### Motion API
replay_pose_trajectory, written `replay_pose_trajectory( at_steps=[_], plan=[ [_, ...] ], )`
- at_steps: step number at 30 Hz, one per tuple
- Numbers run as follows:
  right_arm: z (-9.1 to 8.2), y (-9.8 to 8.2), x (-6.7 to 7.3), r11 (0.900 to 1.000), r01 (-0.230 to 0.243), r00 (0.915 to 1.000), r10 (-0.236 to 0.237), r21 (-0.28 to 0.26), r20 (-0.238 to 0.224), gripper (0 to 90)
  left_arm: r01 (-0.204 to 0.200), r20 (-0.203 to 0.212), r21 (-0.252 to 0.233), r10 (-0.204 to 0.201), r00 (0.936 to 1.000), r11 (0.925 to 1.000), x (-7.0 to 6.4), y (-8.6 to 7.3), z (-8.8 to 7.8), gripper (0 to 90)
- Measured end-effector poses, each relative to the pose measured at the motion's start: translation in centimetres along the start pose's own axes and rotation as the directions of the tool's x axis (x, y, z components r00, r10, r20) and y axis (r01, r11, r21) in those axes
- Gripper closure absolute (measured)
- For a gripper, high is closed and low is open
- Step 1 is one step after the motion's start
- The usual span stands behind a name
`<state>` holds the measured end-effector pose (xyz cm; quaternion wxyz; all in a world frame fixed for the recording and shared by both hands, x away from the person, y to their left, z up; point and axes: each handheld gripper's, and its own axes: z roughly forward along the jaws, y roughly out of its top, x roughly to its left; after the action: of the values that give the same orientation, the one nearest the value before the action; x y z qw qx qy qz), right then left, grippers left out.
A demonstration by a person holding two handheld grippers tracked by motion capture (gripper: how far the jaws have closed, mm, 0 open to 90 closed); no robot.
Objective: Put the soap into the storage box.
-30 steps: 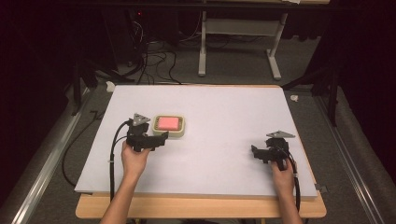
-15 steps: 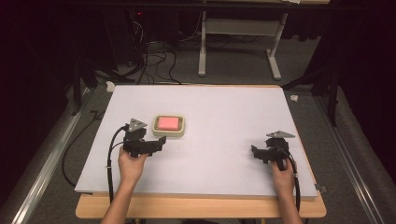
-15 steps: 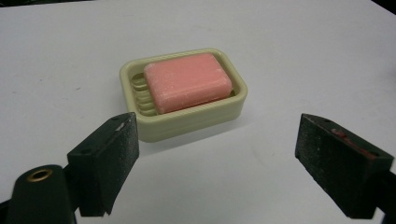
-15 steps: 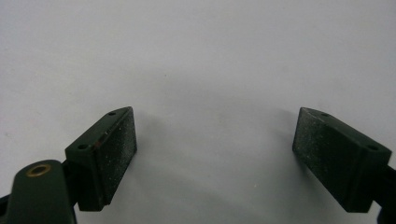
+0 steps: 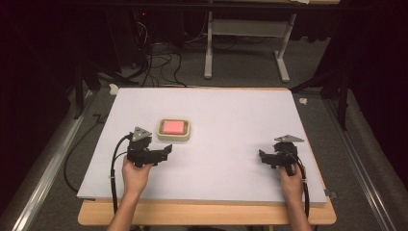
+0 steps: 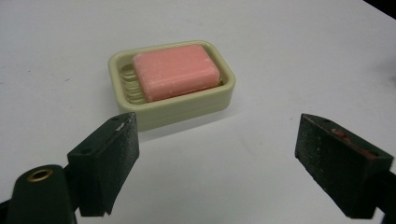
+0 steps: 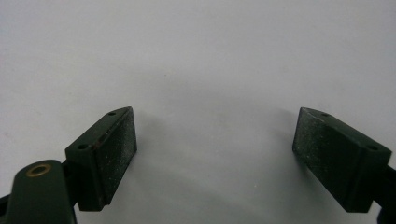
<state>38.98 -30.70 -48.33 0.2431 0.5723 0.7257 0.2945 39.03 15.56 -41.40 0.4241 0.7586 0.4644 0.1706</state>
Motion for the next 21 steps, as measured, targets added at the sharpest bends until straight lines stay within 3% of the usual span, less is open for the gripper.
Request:
replay_pose_trajectory(
  at_steps=[16,21],
  plan=[
    [0.0,0.0,0.0,1.0,0.0,1.0,0.0,0.0,0.0,14.3,-0.011,0.009,0.016,0.011,0.9999,0.9998,-0.6,-1.2,0.1,14.3],
    [0.0,0.0,0.0,1.0,0.0,1.0,0.0,0.0,0.0,14.3,-0.018,0.033,0.016,0.017,0.9993,0.9997,-1.0,-1.5,0.1,14.4]
  ],
)
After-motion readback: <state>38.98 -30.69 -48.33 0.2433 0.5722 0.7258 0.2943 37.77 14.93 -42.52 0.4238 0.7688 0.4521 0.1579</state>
